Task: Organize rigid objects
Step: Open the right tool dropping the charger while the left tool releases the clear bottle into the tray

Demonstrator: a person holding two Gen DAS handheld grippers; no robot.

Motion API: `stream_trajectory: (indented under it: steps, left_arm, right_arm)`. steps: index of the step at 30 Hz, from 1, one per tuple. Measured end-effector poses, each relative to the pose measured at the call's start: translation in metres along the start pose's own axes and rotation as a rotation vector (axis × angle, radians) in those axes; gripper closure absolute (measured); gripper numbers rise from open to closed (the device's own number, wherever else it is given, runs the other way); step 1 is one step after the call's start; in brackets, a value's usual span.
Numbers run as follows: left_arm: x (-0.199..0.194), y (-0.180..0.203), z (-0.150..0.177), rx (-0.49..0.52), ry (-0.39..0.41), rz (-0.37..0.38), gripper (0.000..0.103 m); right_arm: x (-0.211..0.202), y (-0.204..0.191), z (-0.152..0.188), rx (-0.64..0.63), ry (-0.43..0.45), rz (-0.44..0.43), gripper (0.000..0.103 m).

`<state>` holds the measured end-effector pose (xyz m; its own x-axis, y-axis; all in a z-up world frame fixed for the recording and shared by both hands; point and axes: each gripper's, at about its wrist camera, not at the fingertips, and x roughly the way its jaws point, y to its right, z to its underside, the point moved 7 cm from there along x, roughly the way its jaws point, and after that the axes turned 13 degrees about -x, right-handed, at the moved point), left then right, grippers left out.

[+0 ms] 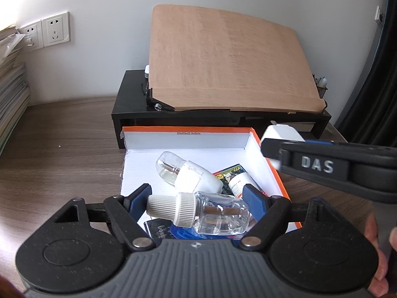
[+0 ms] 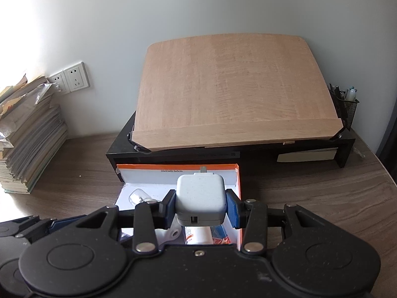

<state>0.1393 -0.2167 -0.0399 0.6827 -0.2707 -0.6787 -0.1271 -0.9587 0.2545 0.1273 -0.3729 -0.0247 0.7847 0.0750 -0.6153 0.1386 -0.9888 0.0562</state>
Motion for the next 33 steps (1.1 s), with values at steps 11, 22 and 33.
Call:
stream_trajectory:
  steps: [11, 22, 33]
  left_arm:
    - [0.005, 0.014, 0.005, 0.028, -0.007, 0.051, 0.021]
    - [-0.015, 0.015, 0.008, -0.002, -0.011, 0.067, 0.008]
    - [-0.08, -0.01, 0.041, -0.051, -0.039, -0.049, 0.0]
  right_arm:
    - [-0.005, 0.013, -0.009, -0.017, 0.05, 0.059, 0.043]
    - [-0.065, 0.021, 0.017, 0.02, 0.052, 0.119, 0.032]
    - [-0.126, 0.003, 0.062, 0.04, 0.018, 0.085, 0.021]
